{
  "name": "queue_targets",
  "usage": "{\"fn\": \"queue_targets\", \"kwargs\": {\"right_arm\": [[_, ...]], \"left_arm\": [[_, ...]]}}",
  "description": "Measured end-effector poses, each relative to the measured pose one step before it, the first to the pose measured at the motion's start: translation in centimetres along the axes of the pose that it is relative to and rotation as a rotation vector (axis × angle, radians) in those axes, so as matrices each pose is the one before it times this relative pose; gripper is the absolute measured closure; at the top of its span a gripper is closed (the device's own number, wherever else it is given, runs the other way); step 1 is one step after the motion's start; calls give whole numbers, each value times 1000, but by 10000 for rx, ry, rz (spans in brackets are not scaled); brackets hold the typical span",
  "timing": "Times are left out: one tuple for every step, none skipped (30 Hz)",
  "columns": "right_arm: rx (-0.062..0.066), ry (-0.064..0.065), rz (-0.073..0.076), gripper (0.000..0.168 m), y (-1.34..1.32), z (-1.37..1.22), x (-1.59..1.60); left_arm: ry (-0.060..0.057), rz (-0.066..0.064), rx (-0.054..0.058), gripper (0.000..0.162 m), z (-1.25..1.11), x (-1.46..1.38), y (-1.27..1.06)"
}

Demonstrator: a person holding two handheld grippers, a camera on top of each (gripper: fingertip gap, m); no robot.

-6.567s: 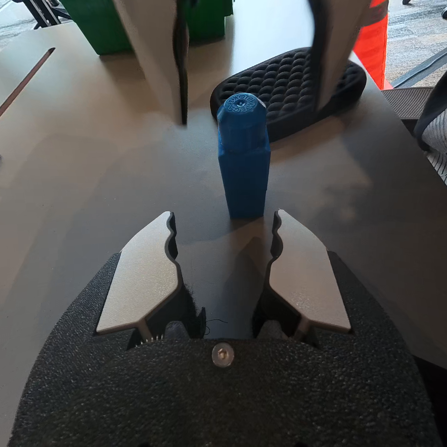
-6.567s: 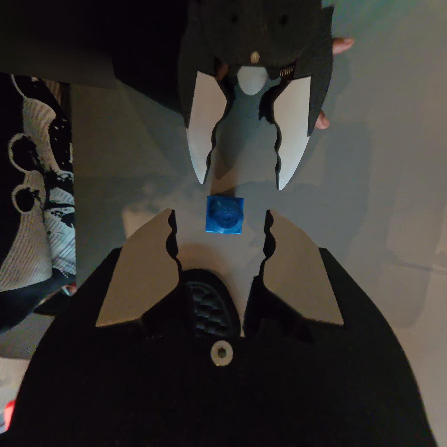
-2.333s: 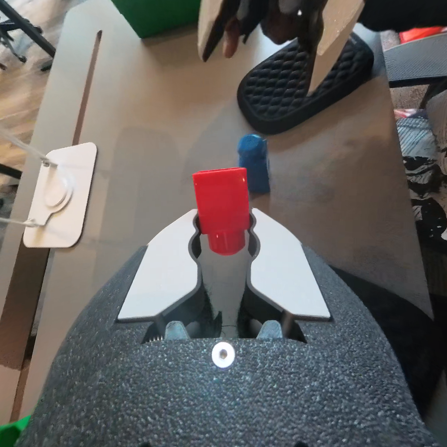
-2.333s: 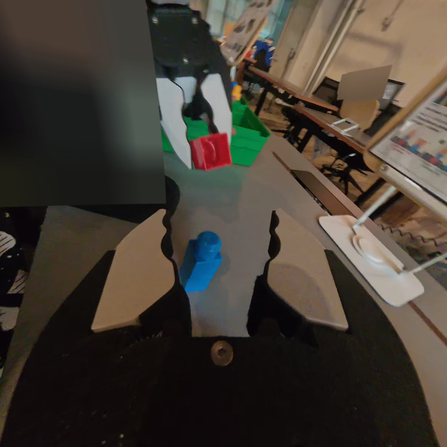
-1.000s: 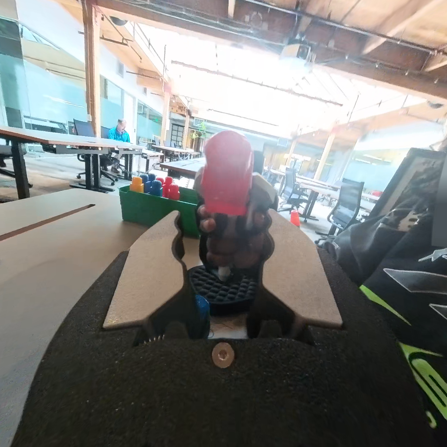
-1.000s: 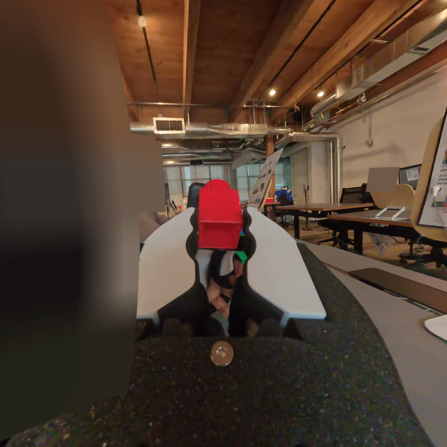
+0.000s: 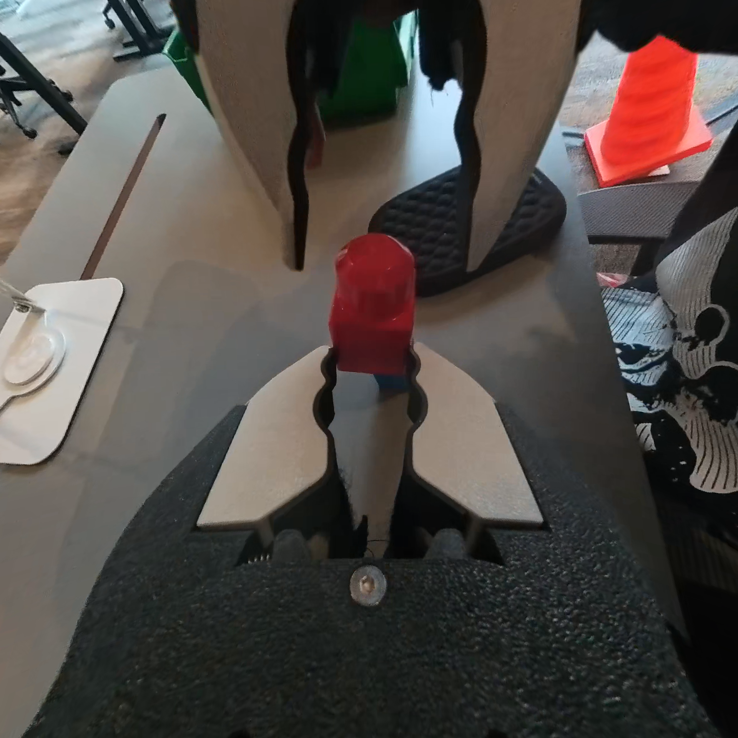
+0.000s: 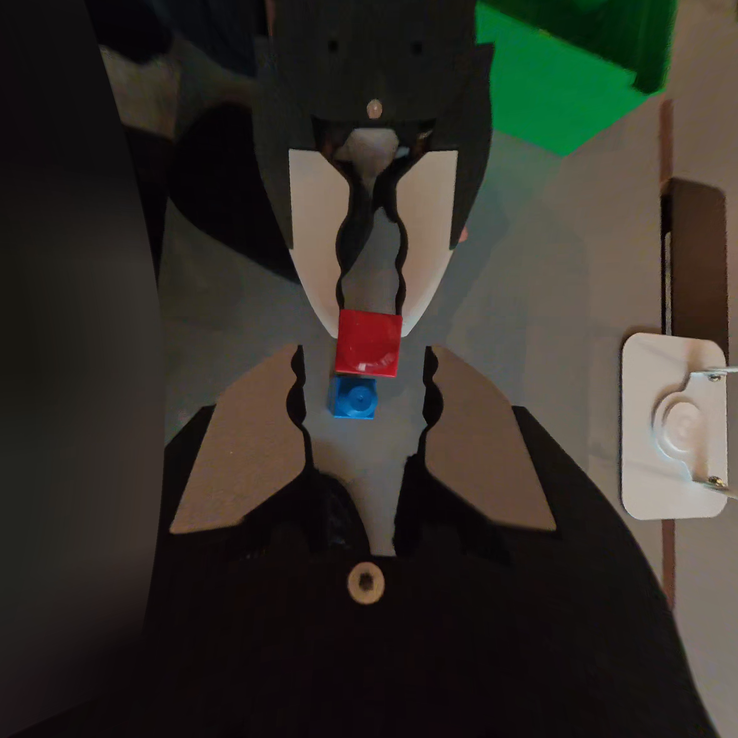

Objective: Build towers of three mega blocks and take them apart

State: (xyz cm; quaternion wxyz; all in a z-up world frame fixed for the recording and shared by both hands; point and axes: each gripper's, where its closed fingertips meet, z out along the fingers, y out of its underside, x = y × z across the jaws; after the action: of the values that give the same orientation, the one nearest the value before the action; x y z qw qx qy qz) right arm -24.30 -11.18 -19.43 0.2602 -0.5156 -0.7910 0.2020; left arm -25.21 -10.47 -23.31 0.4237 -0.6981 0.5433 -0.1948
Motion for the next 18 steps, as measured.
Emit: {"fn": "queue_targets", "kwargs": {"right_arm": [[-466,-32,-88,112,167,346,-82],[-392,-19,-49,113,155,351,-52],[-288,80,-9,114,124,324,100],[-216,124,-20,116,106,271,164],[-153,78,-40,118,91,218,84],[-92,64,-13,120,44,188,63],[-36,35,-8,122,-2,148,0],[-1,-3,-27,125,-37,142,-84],[-16,22,-49,131,-1,129,-54],[-37,78,-69,135,55,79,9],[-75,104,-46,135,115,13,77],[-4,68,-52,135,31,-45,72],[25,57,-29,135,24,-114,100],[31,49,-28,135,60,-188,131],[26,77,-39,135,105,-240,195],[11,90,-27,135,178,-275,248],[-5,36,18,135,229,-301,213],[-17,-35,18,135,257,-291,125]], "left_arm": [[-29,1,-95,129,97,-8,25],[-65,47,-96,129,88,-59,47],[-65,73,-77,129,92,-51,58],[-15,34,-29,129,84,15,-5],[34,-12,10,129,82,64,-34],[35,-15,17,129,74,62,-45],[17,3,8,129,72,26,-11],[17,5,7,129,73,27,-24],[26,-6,16,129,64,29,-45],[2,13,-10,129,61,1,-1],[-49,54,-1,128,64,-75,10],[-53,68,86,128,77,-102,-53],[-26,45,194,128,60,-102,-150],[4,72,312,128,44,-123,-229],[40,183,429,124,41,-117,-226],[35,165,451,114,71,-183,-104],[58,21,382,104,137,-188,101],[89,-144,346,93,204,-129,217]]}}
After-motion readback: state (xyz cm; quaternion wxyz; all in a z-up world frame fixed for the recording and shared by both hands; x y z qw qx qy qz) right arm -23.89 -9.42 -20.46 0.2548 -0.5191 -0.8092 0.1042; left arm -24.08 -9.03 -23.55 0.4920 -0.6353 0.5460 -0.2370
